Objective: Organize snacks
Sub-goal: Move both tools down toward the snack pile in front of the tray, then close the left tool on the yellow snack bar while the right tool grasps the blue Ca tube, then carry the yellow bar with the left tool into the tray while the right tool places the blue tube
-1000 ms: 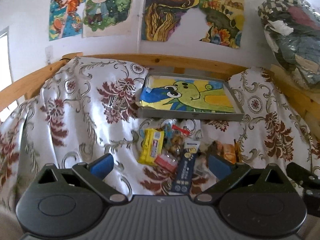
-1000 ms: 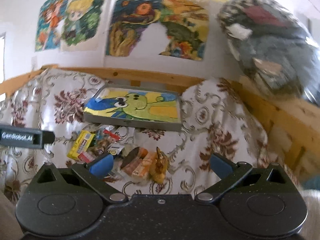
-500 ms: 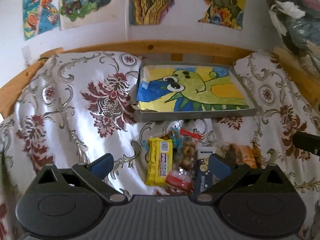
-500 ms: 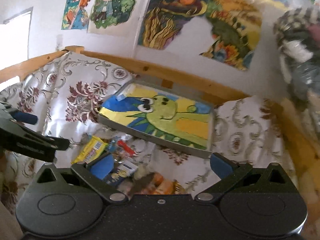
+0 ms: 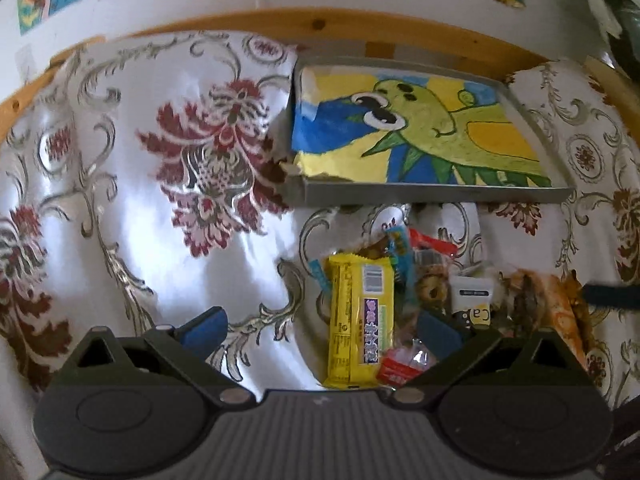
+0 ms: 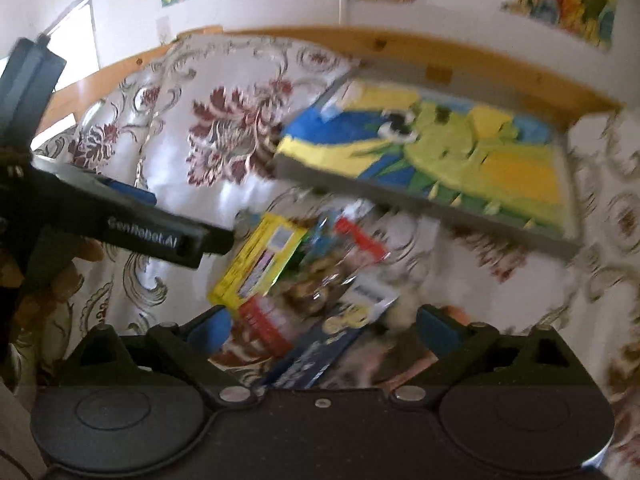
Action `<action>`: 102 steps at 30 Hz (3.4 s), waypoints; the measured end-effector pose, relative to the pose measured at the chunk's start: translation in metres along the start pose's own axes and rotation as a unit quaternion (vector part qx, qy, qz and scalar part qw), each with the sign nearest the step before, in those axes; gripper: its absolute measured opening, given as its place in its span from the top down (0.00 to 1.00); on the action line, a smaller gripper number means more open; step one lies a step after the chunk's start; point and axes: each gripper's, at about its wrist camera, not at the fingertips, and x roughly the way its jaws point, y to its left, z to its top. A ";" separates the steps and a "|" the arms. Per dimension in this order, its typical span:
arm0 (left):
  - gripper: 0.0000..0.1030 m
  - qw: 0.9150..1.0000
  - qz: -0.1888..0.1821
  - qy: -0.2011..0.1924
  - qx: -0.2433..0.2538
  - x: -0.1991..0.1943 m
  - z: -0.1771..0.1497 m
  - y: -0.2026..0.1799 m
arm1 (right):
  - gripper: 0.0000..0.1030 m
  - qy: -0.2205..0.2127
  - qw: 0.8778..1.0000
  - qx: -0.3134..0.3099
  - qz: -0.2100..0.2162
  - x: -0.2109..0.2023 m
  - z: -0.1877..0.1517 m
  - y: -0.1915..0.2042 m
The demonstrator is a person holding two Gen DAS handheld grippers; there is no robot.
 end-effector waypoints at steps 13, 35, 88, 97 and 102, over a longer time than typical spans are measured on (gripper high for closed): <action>0.04 0.998 -0.057 -0.014 -0.007 0.038 -0.008 -0.003 | 0.20 0.060 0.997 0.042 0.040 0.044 -0.014 -0.013; 0.45 0.994 -0.105 0.014 -0.024 0.073 -0.017 0.002 | 0.54 0.107 0.986 0.118 0.050 0.082 -0.019 -0.026; 0.88 0.990 -0.099 0.003 -0.102 0.048 -0.022 0.012 | 0.74 0.073 0.979 0.183 0.055 0.060 -0.011 -0.036; 0.88 0.986 -0.117 -0.018 -0.116 0.036 -0.019 0.013 | 0.80 0.068 0.974 0.205 0.063 0.055 -0.010 -0.042; 0.88 0.987 -0.115 -0.032 -0.111 0.029 -0.019 0.011 | 0.91 0.048 0.982 0.178 0.046 0.038 -0.006 -0.040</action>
